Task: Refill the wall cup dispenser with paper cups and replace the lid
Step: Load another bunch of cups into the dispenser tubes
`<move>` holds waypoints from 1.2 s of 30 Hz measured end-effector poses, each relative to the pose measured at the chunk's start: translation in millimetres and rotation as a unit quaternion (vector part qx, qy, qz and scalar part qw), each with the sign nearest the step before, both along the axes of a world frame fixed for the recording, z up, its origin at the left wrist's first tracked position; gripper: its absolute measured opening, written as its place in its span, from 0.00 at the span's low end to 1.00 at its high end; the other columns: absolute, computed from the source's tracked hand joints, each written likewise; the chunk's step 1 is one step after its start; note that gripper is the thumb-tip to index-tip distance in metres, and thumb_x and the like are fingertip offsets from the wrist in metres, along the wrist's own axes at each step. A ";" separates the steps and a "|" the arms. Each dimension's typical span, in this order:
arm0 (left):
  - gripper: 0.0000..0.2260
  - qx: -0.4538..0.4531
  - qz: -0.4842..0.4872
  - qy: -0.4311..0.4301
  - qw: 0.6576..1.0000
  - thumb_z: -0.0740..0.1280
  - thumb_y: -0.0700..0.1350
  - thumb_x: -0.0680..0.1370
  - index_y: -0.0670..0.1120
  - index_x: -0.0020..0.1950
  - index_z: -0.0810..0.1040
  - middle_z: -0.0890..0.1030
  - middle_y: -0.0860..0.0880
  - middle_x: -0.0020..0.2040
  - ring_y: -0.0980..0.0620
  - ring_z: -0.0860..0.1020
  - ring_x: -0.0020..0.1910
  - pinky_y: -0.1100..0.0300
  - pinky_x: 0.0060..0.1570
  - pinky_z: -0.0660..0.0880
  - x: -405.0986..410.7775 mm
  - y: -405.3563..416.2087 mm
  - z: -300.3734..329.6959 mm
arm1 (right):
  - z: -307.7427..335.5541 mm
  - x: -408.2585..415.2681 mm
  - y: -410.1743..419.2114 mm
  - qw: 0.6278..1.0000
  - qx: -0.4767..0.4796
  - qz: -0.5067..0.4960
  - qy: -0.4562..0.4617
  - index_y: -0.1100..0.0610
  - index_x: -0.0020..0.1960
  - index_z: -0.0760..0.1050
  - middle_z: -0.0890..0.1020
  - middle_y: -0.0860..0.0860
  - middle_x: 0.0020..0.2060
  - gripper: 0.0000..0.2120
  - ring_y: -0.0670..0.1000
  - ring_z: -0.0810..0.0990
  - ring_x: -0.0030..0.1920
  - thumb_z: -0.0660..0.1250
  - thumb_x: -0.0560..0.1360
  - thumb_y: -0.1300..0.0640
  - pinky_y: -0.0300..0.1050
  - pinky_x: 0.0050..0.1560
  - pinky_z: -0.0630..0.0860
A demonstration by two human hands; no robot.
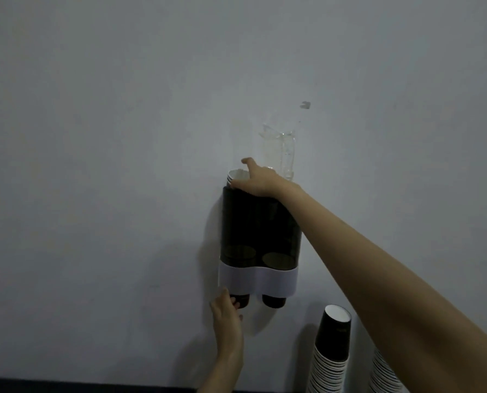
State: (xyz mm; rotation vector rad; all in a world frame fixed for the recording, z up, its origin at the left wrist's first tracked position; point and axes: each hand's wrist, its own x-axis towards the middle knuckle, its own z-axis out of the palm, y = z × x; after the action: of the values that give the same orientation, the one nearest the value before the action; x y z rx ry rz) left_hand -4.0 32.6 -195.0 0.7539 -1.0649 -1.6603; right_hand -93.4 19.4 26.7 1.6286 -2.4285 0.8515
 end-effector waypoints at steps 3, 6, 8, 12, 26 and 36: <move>0.16 -0.005 -0.003 -0.004 1.000 0.51 0.47 0.81 0.40 0.65 0.65 0.71 0.44 0.56 0.45 0.71 0.57 0.49 0.63 0.67 -0.5 -3.6 -4.6 | -12.5 -0.9 -5.4 1.000 0.020 0.003 -0.014 0.55 0.74 0.53 0.65 0.62 0.71 0.30 0.64 0.59 0.72 0.55 0.77 0.43 0.56 0.70 0.58; 0.18 -0.010 -0.016 -0.026 0.999 0.51 0.48 0.81 0.40 0.68 0.64 0.72 0.42 0.60 0.43 0.71 0.63 0.49 0.64 0.67 -5.5 -2.3 -11.6 | -18.5 -4.9 -8.7 0.999 -0.040 0.013 -0.015 0.55 0.71 0.60 0.70 0.63 0.66 0.26 0.64 0.65 0.68 0.55 0.77 0.45 0.56 0.67 0.64; 0.19 -0.012 -0.025 -0.039 0.999 0.51 0.49 0.81 0.40 0.68 0.64 0.72 0.41 0.61 0.44 0.71 0.61 0.51 0.61 0.68 -10.7 -0.6 -16.8 | -19.4 -8.5 -6.5 0.996 -0.086 0.027 -0.030 0.57 0.68 0.65 0.73 0.63 0.62 0.23 0.63 0.70 0.64 0.57 0.77 0.47 0.53 0.63 0.68; 0.18 -0.008 -0.046 -0.055 0.997 0.51 0.50 0.81 0.41 0.67 0.64 0.71 0.44 0.57 0.45 0.72 0.59 0.49 0.62 0.68 -22.6 6.7 -25.2 | -22.9 -9.7 9.7 0.975 -0.197 0.066 -0.072 0.61 0.61 0.72 0.77 0.61 0.57 0.15 0.52 0.75 0.52 0.60 0.77 0.55 0.42 0.52 0.69; 0.07 -0.214 0.006 -0.087 0.973 0.60 0.36 0.77 0.44 0.53 0.66 0.71 0.46 0.51 0.50 0.71 0.52 0.66 0.47 0.69 -50.2 15.9 -17.0 | -110.4 -57.8 96.8 0.874 -0.467 -0.054 -0.120 0.56 0.46 0.73 0.76 0.50 0.43 0.04 0.56 0.76 0.52 0.61 0.74 0.60 0.46 0.51 0.73; 0.06 -0.217 0.010 -0.096 0.972 0.60 0.36 0.78 0.43 0.52 0.66 0.72 0.47 0.51 0.51 0.71 0.50 0.72 0.41 0.66 -31.6 17.1 -14.3 | 2.1 16.0 17.8 0.979 0.159 0.009 0.130 0.60 0.68 0.68 0.66 0.57 0.72 0.36 0.57 0.61 0.73 0.47 0.75 0.33 0.57 0.75 0.48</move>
State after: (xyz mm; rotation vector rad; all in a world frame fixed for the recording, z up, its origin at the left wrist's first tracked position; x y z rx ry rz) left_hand -35.6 49.7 -209.3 0.6384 -1.4890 -1.2877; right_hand -77.4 37.2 28.7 1.7336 -2.4547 0.2351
